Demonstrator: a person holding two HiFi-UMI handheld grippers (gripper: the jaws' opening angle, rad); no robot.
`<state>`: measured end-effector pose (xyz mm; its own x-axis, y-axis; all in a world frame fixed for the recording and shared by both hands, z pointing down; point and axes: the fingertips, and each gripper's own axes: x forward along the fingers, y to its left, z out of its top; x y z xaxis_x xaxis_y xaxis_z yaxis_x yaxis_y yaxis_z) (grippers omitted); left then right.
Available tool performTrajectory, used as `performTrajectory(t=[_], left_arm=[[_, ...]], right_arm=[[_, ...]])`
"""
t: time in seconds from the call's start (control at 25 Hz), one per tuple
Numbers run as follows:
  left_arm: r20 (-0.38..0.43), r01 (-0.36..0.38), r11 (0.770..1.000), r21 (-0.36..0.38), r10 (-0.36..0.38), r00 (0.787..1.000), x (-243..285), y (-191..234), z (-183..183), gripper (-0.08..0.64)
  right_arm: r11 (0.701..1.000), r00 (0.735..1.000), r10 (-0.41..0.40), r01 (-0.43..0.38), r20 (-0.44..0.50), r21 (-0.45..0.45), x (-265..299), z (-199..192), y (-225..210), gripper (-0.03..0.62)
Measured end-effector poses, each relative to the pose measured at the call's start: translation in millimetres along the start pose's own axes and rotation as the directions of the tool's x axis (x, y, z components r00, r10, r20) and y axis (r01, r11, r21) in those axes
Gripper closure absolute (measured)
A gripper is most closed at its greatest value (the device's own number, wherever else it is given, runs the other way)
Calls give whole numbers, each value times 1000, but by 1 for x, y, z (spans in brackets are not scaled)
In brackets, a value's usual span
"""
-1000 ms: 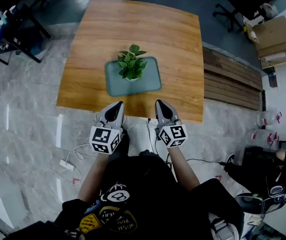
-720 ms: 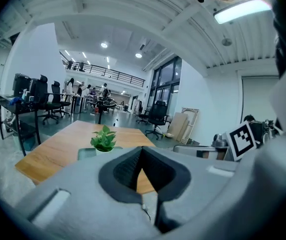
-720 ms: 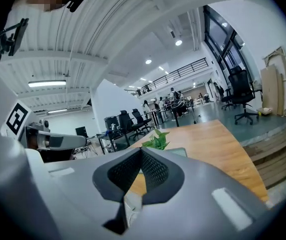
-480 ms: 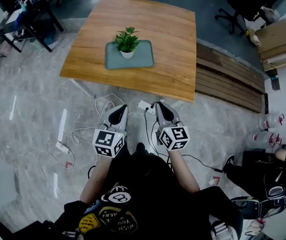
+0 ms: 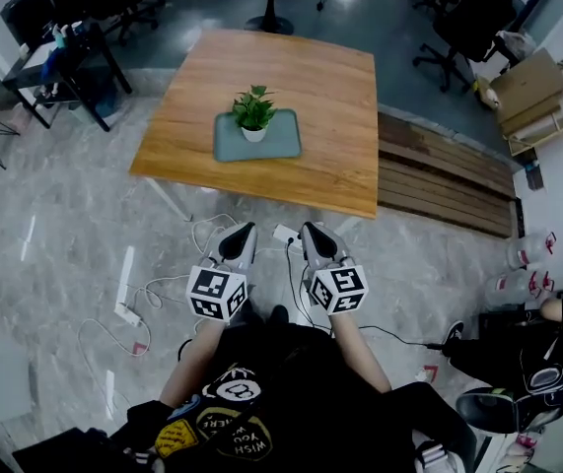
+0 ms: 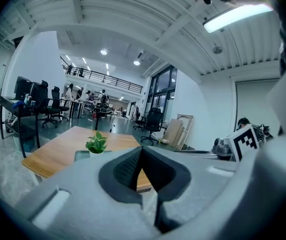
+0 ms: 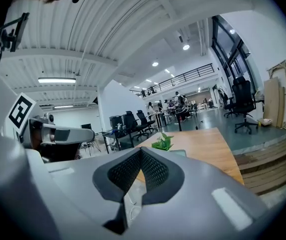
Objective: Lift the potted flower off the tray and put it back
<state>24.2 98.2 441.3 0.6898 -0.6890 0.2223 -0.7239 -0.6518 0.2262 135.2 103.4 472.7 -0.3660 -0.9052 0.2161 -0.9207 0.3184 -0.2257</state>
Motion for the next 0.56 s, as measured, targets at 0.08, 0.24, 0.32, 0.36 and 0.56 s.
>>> performTrajectory(t=[0.08, 0.24, 0.32, 0.36, 0.56], left_arm=[[10, 3, 1000, 8, -3, 1000, 1, 1, 7, 562], [21, -1, 1000, 1, 1, 1000, 4, 4, 11, 561], [18, -4, 1000, 5, 4, 1000, 3, 6, 11, 562], [18, -5, 1000, 9, 5, 1000, 1, 8, 11, 562], [19, -4, 1000, 11, 3, 1000, -2, 20, 11, 561]], right_arm=[[1000, 1000, 2, -2, 4, -8, -1, 6, 2, 591], [1000, 1000, 7, -7, -5, -18, 1, 7, 1, 591], [1000, 1000, 11, -11, -8, -7, 3, 6, 2, 591], [1000, 1000, 15, -15, -7, -5, 5, 7, 4, 591], [999, 1000, 27, -27, 1, -19, 18, 11, 12, 591]])
